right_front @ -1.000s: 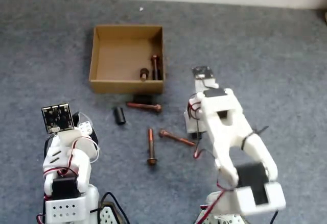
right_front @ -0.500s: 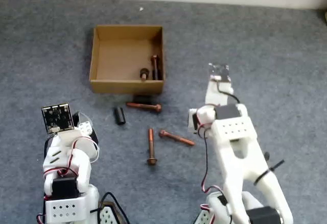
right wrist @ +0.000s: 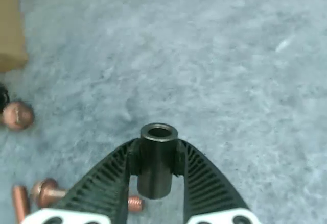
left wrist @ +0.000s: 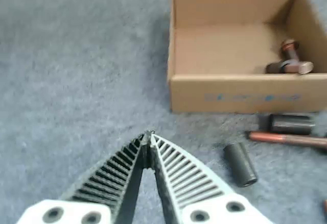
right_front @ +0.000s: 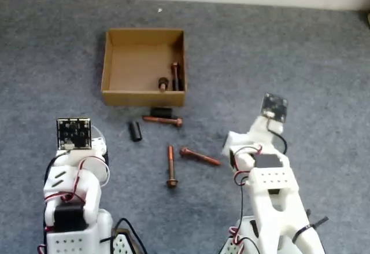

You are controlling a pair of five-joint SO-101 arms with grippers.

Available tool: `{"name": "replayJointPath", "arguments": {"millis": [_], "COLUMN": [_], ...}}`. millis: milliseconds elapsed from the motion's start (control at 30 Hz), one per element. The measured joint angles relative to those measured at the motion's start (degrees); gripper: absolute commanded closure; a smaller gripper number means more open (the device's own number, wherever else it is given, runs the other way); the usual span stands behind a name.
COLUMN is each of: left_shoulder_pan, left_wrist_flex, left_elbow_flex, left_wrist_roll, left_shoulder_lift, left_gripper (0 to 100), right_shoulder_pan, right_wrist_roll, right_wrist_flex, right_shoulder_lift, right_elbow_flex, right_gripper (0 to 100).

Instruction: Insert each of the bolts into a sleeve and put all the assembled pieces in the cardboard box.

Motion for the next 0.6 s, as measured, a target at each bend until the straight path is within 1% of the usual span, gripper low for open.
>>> {"name": "replayJointPath", "arguments": {"millis": [100, 200, 300, 400, 500, 533, 600], "left_shoulder_pan": [4.22, 8.53, 11.69, 14.15, 17.32, 18.46, 20.84], "left_wrist_flex": [4.48, 8.0, 9.41, 9.41, 9.67, 9.67, 9.67], "left_elbow_flex": [-5.8, -10.64, -14.42, -18.37, -23.3, -24.88, -28.31], "left_wrist_roll": [-2.02, -2.46, -2.46, -2.46, -2.46, -2.02, 1.41], "left_shoulder_lift": [0.0, 0.09, 4.92, 13.98, 25.93, 29.8, 37.1], "left_gripper": [99, 99, 99, 99, 99, 99, 99], "right_shoulder_pan": [1.23, 2.29, 3.34, 5.1, 7.47, 8.44, 10.11], "right_wrist_roll": [-0.88, -1.14, -1.14, -1.14, -1.14, -1.14, -1.14], "right_wrist_flex": [-0.09, -0.09, -0.09, -0.35, -2.37, -2.99, -3.69], "right_shoulder_lift": [0.0, 0.0, 0.0, 0.0, 0.0, 0.0, 0.0], "right_elbow_flex": [0.0, 0.0, 0.0, 0.0, 0.0, 0.0, 0.0], "right_gripper": [99.3, 99.3, 99.3, 99.3, 99.3, 99.3, 99.3]}}
